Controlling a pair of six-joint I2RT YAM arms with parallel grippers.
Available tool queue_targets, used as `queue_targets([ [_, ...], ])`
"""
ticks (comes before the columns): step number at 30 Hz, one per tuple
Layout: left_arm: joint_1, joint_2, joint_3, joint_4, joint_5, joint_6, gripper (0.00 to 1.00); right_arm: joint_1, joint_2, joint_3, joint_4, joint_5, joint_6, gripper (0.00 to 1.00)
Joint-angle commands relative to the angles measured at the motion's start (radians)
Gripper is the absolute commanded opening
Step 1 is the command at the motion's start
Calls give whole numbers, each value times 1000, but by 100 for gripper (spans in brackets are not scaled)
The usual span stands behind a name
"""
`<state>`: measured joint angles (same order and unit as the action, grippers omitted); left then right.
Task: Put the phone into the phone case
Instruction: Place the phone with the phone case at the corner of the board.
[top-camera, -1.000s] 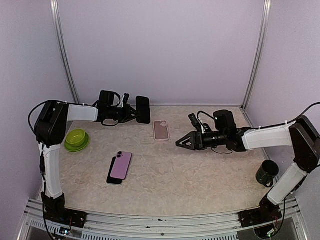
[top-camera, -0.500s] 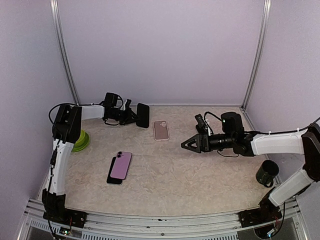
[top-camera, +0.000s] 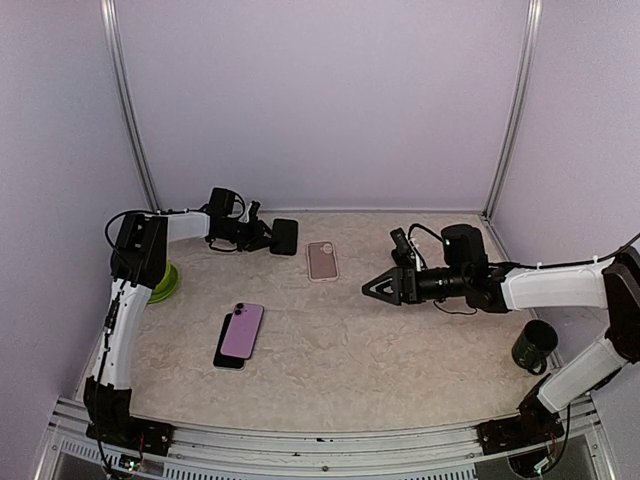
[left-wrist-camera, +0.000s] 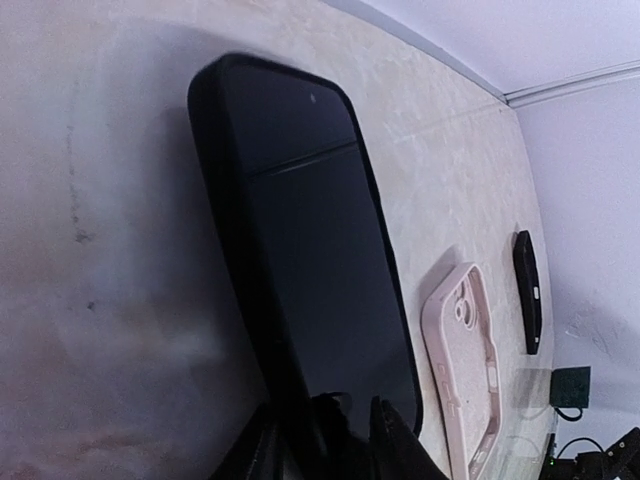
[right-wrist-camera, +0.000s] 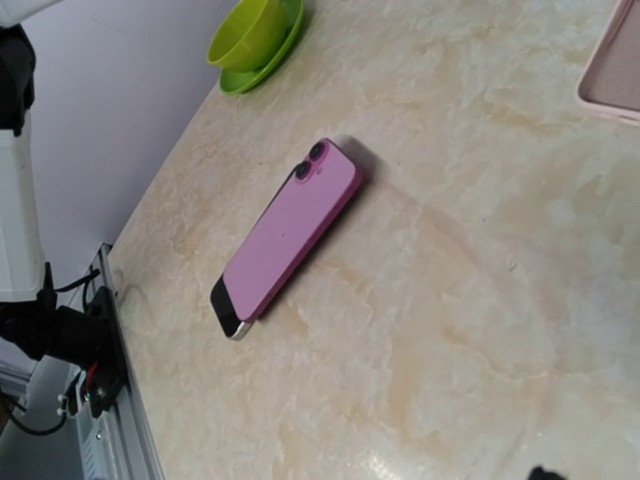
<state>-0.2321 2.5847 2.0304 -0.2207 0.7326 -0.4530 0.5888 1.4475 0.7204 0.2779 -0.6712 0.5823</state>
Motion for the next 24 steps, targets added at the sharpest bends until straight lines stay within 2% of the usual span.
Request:
queue_targets([
  [1,12,23,29,-11,-62,20,33,8,15,-3,-9,14,9,88],
  [4,17,13,-15,20,-77,4,41,11,19,-1,-13,26,8,89],
  [8,26,-74,-145,121,-117,-36,50,11,20,11,-48,71,-5,90],
  [12,28,-177,-269,175,-186,-48,54,12,20,48,-130,164,-39,93],
  [20,10,-451,-616,377,-318,-133,60,15,69,138,-289,359,-83,98],
  [24,-37,-592,-744,388,-445,-125,61,16,107,161,-324,420,-86,99],
])
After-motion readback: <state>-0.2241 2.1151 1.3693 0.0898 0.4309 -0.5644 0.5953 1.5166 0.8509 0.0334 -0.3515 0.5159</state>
